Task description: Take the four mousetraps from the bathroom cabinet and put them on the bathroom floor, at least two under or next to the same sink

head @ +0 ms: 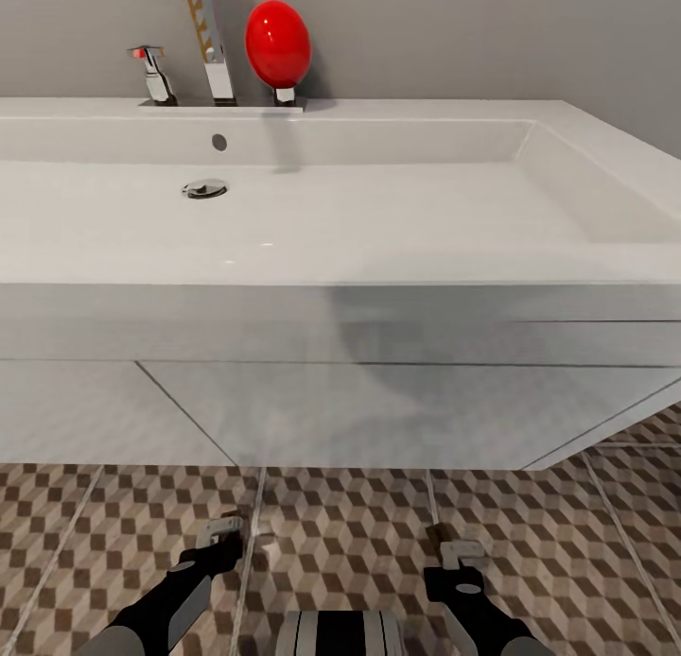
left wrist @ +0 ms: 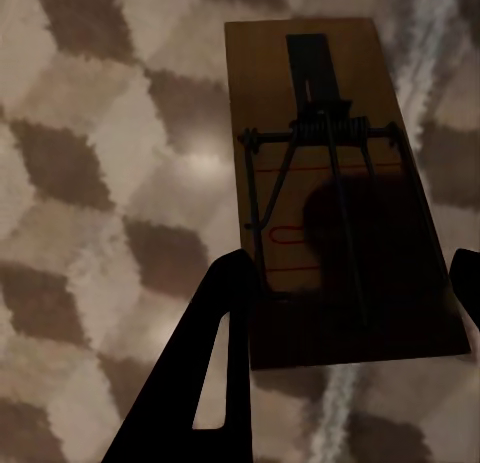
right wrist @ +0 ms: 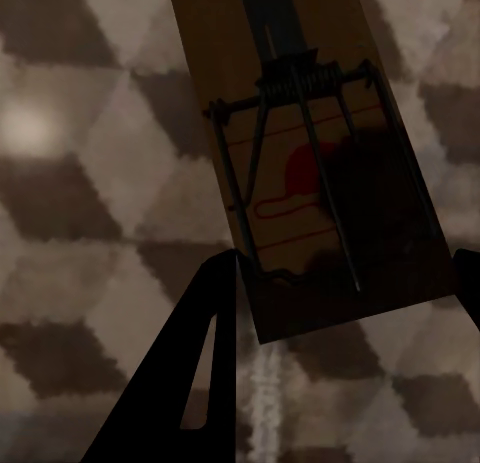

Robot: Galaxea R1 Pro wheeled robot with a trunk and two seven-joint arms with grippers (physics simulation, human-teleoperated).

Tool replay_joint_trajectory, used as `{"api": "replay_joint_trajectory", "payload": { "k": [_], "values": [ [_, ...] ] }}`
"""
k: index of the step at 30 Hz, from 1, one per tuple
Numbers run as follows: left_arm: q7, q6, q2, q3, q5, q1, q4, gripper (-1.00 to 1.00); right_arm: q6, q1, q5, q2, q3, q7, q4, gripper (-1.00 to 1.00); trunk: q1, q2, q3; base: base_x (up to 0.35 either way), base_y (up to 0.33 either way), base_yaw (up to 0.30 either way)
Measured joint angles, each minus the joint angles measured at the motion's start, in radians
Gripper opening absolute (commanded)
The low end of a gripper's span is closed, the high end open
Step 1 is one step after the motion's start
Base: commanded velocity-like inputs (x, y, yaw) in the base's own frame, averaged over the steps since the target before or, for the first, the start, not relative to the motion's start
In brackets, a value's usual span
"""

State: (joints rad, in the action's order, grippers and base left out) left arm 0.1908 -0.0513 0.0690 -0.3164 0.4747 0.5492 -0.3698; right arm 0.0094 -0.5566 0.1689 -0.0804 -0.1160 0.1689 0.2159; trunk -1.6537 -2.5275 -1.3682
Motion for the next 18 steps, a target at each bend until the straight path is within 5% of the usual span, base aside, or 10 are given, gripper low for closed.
{"api": "replay_joint_trajectory", "payload": {
  "k": [18],
  "values": [
    [0.002, 0.072, 0.001, -0.001, -0.002, 0.000, 0.016, -1.00, -0.022, 0.001, 0.002, -0.001, 0.000, 0.000, 0.001, -1.00, 0.000, 0.000, 0.000, 0.000, 0.000, 0.000]
  ]
}}
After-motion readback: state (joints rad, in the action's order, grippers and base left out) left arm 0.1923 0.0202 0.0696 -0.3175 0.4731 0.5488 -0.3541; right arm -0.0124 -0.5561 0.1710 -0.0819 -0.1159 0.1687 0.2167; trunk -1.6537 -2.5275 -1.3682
